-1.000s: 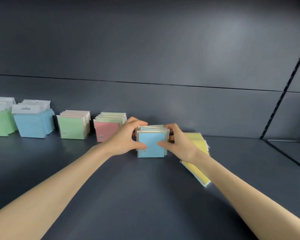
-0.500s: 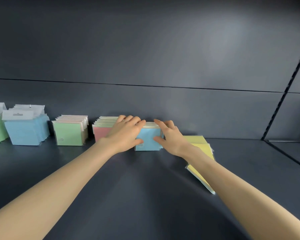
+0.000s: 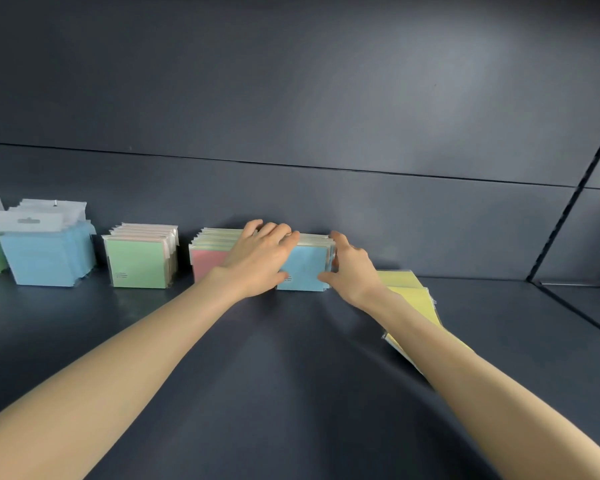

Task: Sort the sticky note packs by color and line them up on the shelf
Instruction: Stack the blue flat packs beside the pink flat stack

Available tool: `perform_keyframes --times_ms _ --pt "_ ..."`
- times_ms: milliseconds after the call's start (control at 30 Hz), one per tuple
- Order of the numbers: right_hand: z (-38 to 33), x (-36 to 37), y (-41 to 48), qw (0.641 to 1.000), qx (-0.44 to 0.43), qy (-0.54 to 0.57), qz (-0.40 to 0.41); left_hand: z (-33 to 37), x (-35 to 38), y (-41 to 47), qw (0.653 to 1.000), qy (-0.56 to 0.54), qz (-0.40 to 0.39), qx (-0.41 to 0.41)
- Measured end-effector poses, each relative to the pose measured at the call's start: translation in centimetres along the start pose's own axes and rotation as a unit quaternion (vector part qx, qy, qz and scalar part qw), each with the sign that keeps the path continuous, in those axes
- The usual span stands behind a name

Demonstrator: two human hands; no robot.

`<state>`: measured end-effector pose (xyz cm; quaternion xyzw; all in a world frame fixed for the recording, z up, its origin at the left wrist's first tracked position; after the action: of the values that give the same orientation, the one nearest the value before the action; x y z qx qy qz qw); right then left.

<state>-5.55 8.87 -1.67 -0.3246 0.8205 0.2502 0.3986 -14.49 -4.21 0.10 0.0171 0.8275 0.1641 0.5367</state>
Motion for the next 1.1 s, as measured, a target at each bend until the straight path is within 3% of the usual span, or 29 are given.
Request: perform_keyframes --times_ms 200,567,1100 --pt "0.1 0.4 0.3 0.998 0.024 -0.052 0.0 -0.3 0.2 0.4 1.0 -0.003 -0.003 0.011" --pt "-0.5 0.4 -0.1 0.994 -0.021 -0.103 -0.038 -0.7 0.5 0.5 1.0 -0.012 0.0 0.011" --pt "-1.0 -0.1 -0.4 0.987 -0.04 -0.158 -0.001 -0.5 0.2 0.7 1.0 0.013 -0.01 0.014"
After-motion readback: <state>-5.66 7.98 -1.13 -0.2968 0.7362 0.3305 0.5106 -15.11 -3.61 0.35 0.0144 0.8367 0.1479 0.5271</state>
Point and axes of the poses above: each hand's wrist, its own y-axis towards the middle knuckle, its own x-axis out of the palm, z = x × y, the point moved 3 cm from there along y, towards the middle knuckle, and after that the axes turned 13 degrees about x, right-handed, at the moved point
